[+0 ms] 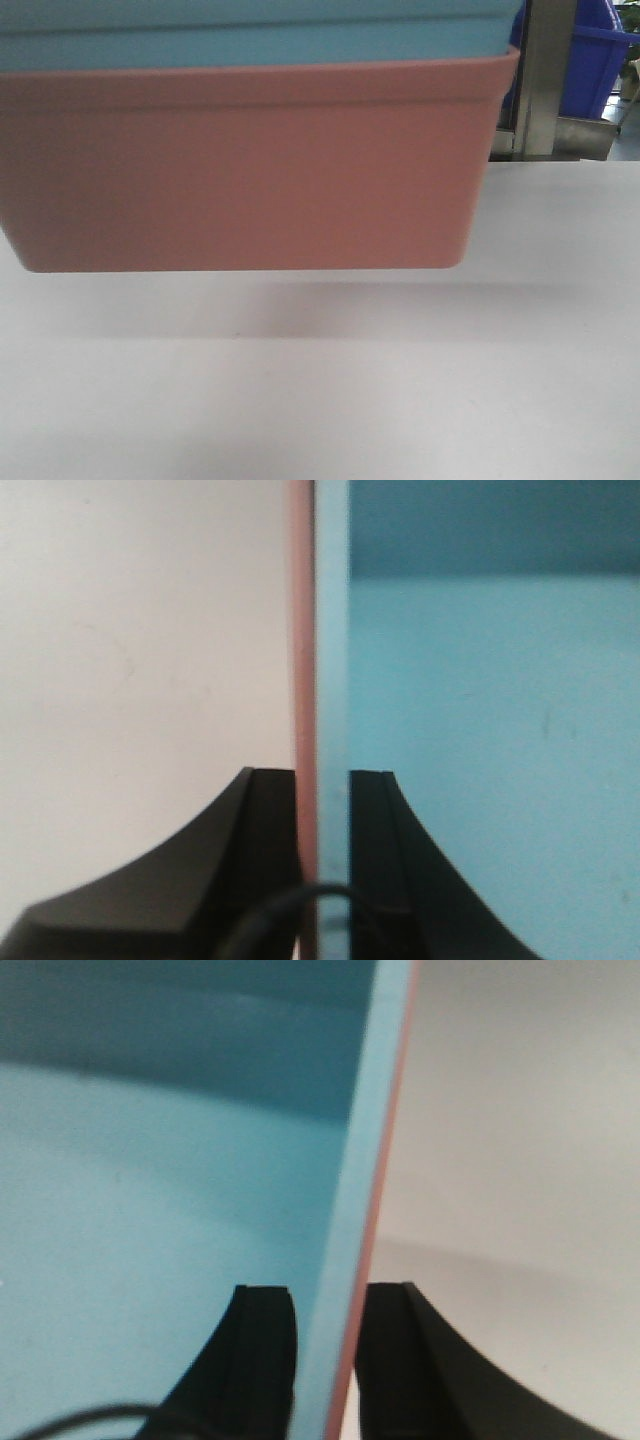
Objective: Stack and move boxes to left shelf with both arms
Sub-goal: 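Lift the stacked bins off the table with both grippers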
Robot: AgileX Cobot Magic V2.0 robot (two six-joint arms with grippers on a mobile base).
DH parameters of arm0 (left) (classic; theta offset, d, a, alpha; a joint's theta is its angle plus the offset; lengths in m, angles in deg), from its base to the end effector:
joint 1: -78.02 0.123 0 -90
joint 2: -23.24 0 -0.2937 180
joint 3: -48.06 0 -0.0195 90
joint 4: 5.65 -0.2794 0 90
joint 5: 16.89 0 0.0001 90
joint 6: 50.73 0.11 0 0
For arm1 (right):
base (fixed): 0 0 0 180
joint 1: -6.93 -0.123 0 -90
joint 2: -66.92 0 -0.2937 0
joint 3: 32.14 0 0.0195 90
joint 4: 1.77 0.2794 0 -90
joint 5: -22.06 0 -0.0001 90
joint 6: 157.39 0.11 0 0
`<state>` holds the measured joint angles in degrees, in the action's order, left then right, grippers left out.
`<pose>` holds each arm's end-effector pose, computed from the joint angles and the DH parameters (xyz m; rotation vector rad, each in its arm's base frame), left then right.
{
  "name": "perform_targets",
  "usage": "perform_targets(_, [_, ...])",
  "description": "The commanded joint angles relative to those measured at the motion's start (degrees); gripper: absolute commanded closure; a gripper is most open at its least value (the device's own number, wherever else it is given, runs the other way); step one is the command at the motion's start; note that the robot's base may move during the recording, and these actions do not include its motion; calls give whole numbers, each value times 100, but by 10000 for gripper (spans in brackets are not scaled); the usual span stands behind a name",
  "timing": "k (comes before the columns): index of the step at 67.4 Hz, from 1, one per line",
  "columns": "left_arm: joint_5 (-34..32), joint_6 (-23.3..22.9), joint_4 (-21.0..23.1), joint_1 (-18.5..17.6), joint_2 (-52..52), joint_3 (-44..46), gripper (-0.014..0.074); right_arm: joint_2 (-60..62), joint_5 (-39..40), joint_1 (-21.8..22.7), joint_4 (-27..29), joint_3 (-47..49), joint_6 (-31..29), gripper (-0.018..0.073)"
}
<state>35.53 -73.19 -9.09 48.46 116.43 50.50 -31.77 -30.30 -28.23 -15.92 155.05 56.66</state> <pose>0.3173 -0.1740 0.3441 0.1823 2.5157 -0.3005 0.3303 0.2066 0.3393 -0.1325 2.4794 0.2085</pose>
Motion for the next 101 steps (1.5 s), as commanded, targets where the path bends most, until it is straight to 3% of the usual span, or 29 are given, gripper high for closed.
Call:
perform_targets(1, [-110, -715, -537, -453, -423, 209, 607, 328, 186, -222, -626, 174, 225, 503])
perform_targets(11, [-33, -1525, -1066, -1036, -436, 209, 607, 316, 98, -626, -923, 174, 695, 503])
perform_targets(26, [-128, -2029, -1416, -1526, -331, 209, 607, 251, 105, -1099, -1259, 174, 1177, 503])
perform_targets(44, [-336, -2090, -1416, -1554, -285, 209, 607, 106, 281, -1288, -1298, 174, 1400, 503])
perform_targets(101, [-815, -2090, -1362, -1554, -20, 209, 608, 71, 548, -1288, -1300, 174, 1406, 503])
